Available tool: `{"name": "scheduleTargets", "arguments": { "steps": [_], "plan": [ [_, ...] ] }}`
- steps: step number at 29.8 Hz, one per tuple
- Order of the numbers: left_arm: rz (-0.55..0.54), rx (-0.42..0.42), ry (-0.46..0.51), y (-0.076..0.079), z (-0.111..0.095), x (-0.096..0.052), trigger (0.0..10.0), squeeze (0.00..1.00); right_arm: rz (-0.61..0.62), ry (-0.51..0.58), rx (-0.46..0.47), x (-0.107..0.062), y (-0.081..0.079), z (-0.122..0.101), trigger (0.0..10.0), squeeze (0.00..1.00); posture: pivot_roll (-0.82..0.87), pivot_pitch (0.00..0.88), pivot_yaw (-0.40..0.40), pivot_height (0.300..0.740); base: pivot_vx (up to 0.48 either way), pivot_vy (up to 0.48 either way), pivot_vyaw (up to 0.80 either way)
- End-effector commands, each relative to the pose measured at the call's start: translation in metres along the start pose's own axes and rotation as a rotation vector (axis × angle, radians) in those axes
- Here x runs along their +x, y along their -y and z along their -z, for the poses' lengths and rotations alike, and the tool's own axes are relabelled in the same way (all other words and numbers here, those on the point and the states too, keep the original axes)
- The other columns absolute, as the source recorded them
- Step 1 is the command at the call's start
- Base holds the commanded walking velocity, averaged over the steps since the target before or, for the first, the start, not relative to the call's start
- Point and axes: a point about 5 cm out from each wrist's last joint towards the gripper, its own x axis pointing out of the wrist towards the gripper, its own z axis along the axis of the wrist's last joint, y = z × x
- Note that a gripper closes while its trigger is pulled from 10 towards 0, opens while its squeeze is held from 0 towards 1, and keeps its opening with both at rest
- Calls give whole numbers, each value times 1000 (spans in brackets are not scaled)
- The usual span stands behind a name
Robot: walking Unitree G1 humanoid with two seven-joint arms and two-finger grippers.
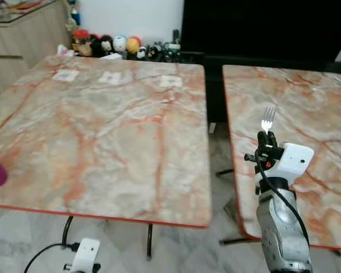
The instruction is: Setting the table
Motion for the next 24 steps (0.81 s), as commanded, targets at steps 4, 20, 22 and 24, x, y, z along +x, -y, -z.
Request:
{"name": "scheduleTargets", "arguments": {
  "steps": [4,20,22,24],
  "plan": [
    [-6,21,-21,-6,5,-1,10000,0,-3,38,26,3,-5,-7,10000,0,46,16,36,740,0,-468,0],
    [-3,21,-21,-6,5,-1,10000,0,6,59,7,5,2,-12,10000,0,39,15,27,740,0,-468,0],
    [-3,20,-21,-6,5,-1,10000,0,6,61,6,5,2,-12,10000,0,39,15,27,740,0,-469,0],
    [-2,20,-21,-5,5,-1,10000,0,7,64,4,6,2,-13,10000,0,36,16,25,740,0,-469,0]
  ]
}}
